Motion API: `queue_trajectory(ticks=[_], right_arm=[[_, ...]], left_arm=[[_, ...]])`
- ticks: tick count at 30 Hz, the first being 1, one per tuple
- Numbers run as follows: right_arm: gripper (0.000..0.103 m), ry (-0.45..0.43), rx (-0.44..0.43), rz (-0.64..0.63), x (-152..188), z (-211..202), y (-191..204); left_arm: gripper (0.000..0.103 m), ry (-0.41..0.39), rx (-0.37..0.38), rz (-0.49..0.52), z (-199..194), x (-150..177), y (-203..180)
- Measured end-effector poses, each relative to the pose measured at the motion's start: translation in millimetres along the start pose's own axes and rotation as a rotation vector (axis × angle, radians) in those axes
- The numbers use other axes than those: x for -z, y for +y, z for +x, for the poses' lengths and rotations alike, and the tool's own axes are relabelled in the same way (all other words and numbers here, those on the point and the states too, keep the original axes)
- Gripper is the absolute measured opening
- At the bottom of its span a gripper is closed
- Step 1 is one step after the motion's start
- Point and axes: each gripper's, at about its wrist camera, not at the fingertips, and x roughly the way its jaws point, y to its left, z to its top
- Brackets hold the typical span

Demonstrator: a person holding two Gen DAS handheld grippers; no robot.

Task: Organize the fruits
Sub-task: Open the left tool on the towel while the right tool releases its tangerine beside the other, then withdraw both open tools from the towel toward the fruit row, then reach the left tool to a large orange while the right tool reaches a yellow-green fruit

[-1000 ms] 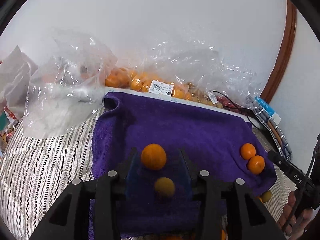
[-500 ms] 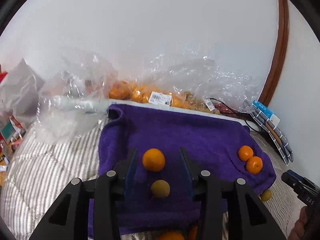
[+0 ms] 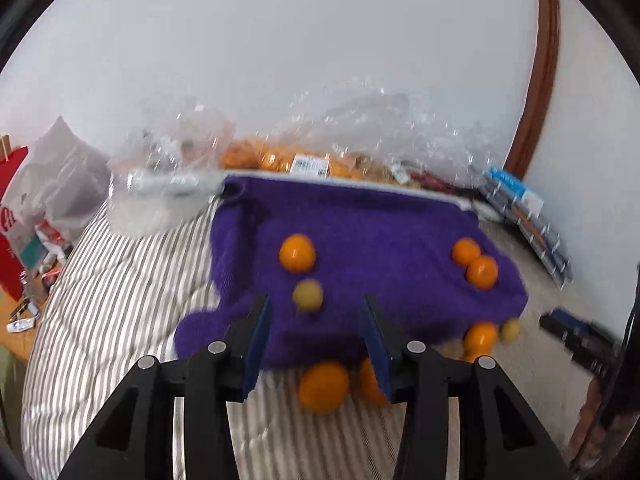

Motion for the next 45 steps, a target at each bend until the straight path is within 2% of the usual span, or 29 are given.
queue_trajectory(ticks=[3, 9, 12, 16, 19, 24, 26, 30, 38, 45], right_arm=[[0.051, 0.009, -0.003, -0.012, 4, 0, 2], [0.051, 0.045, -0.010, -0.041, 12, 2, 11], [0.051, 0.055, -0.005, -0.065, 13, 5, 17], [0.051, 0.073, -0.016, -0.084, 12, 13, 23], [0.051, 0.080, 0.013, -0.105, 10, 22, 28], [0.051, 0.114, 0.044, -0.108, 5, 39, 27], [0.048, 0.126, 0.037, -0.097, 4, 44, 25], [0.029, 0.157, 0.043, -0.100, 6, 52, 26], [0.029, 0.102, 0.048, -0.061, 10, 35, 16], [0.029, 0.064, 0.002, -0.070, 24, 13, 19]], left_arm=[[0.043, -0.008, -0.006, -0.001, -6, 13, 5], [0.044, -0.039, 0.058, -0.067, -10, 27, 23], [0.044, -0.016, 0.063, -0.108, -4, 27, 30], [0.044, -0.026, 0.073, -0.159, -3, 28, 40], [0.044, -0.009, 0.079, -0.183, 2, 28, 43], [0.044, 0.009, 0.075, -0.159, 7, 29, 37], [0.044, 0.010, 0.076, -0.143, 7, 30, 34], [0.044, 0.015, 0.082, -0.121, 8, 31, 29], [0.044, 0.027, 0.092, -0.089, 10, 33, 23], [0.044, 0.028, 0.099, -0.076, 10, 34, 21]])
